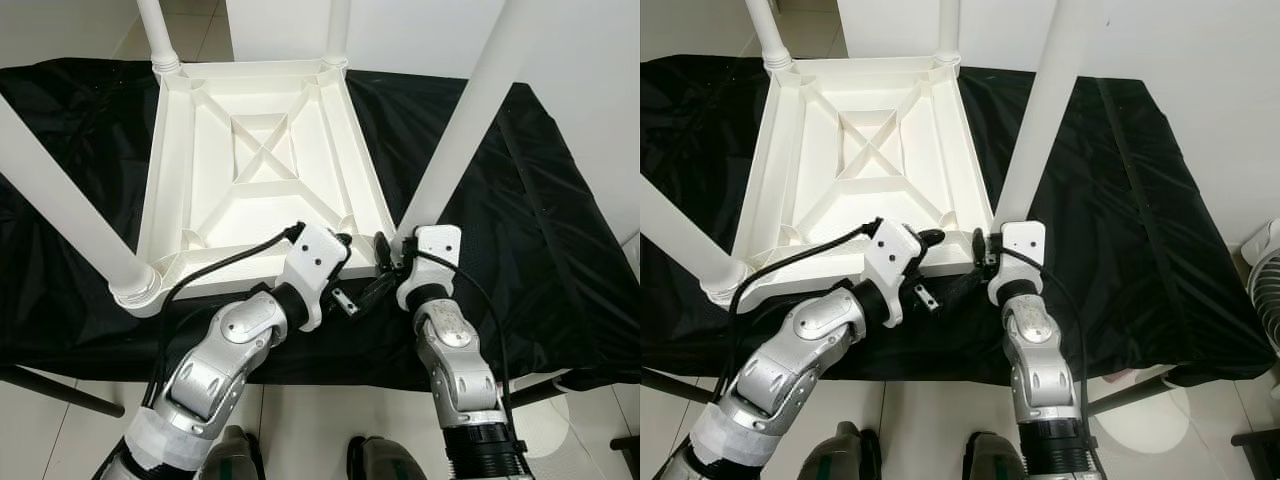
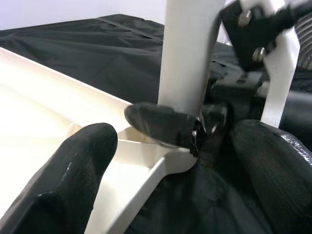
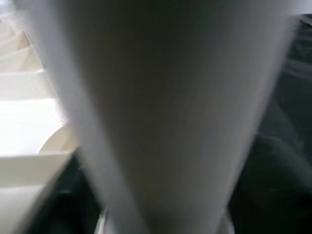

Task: Building children table

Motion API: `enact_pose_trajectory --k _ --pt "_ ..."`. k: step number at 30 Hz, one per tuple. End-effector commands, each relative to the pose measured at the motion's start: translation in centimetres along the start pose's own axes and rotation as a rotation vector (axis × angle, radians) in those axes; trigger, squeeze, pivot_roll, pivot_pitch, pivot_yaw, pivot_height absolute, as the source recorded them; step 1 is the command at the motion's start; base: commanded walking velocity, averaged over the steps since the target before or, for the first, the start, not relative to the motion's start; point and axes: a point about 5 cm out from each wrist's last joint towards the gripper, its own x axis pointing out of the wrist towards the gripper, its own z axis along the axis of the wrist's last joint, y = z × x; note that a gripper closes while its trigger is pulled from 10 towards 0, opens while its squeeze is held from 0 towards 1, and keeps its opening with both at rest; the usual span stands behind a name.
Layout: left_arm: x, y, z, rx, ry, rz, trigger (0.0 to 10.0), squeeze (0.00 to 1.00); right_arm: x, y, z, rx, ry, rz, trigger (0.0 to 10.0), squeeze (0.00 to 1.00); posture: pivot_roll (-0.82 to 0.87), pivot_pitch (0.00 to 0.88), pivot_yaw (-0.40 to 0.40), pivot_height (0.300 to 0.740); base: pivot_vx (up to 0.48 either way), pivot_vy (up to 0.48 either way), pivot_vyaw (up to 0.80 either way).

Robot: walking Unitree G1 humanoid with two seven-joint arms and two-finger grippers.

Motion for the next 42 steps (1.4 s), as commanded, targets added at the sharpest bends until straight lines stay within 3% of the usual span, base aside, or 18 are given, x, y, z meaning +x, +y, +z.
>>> enact_pose_trajectory --k 1,5,8,9,10,13,16,25,29,30,31,42 --pt "0.2 -0.3 -0.1 0.001 0.011 -0.048 10.0 0.00 0.1 -0.4 0.8 0.004 -0.030 0.040 10.0 1.00 -0.08 0.091 0.022 0.740 0.000 0.000 0.00" --pt "0.2 -0.3 -0.2 -0.003 0.010 -0.046 10.0 0.00 0.1 -0.8 1.1 -0.010 -0.047 0.078 10.0 1.00 -0.08 0.077 0.018 0.740 0.000 0.000 0.00" --pt "0.2 -0.3 -0.2 0.003 0.011 -0.053 10.0 0.00 0.2 -1.1 1.5 -0.058 -0.056 0.230 10.0 1.00 -0.08 0.082 0.018 0.740 0.000 0.000 0.00" --pt "0.2 -0.3 -0.2 0.003 0.011 -0.053 10.0 0.00 0.2 -1.1 1.5 -0.058 -0.056 0.230 10.0 1.00 -0.08 0.082 0.018 0.740 0.000 0.000 0.00" --pt "0.2 -0.3 -0.2 0.002 0.013 -0.051 10.0 0.00 0.1 -1.2 1.5 -0.088 -0.051 0.317 10.0 0.00 -0.08 0.080 0.018 0.740 0.000 0.000 0.00" --pt "0.2 -0.3 -0.3 0.005 0.014 -0.056 10.0 0.00 -0.4 -1.8 1.1 -0.172 -0.021 0.538 10.0 0.00 -0.08 0.074 0.017 0.740 0.000 0.000 0.00" --pt "0.1 -0.2 -0.2 0.008 0.016 -0.051 10.0 0.00 -0.4 -2.4 0.6 -0.206 0.011 0.644 10.0 0.00 -0.07 0.077 0.021 0.740 0.000 0.000 0.00" --pt "-0.2 -0.1 -0.2 0.008 0.018 -0.035 10.0 0.00 0.5 -3.6 -0.7 -0.253 0.085 0.750 10.0 0.00 -0.05 0.081 0.014 0.740 0.000 0.000 0.00" --pt "-0.3 0.0 -0.3 0.005 0.020 -0.026 10.0 0.00 0.9 -3.8 -0.9 -0.227 0.084 0.751 10.0 0.00 -0.05 0.086 0.015 0.740 0.000 0.000 0.00" --pt "-0.4 -0.1 -0.3 0.001 0.020 -0.023 10.0 0.00 0.9 -3.9 -1.1 -0.217 0.088 0.747 2.4 0.00 -0.04 0.088 0.014 0.740 0.000 0.000 0.00" --pt "-0.4 -0.1 -0.3 0.000 0.021 -0.022 10.0 0.00 1.0 -4.0 -1.3 -0.200 0.086 0.731 0.0 0.00 -0.04 0.088 0.013 0.740 0.000 0.000 0.00" --pt "-0.5 -0.2 -0.3 0.000 0.028 -0.028 10.0 0.00 1.0 -4.5 -2.1 -0.091 0.048 0.570 0.0 0.00 -0.04 0.094 0.013 0.740 0.000 0.000 0.00"
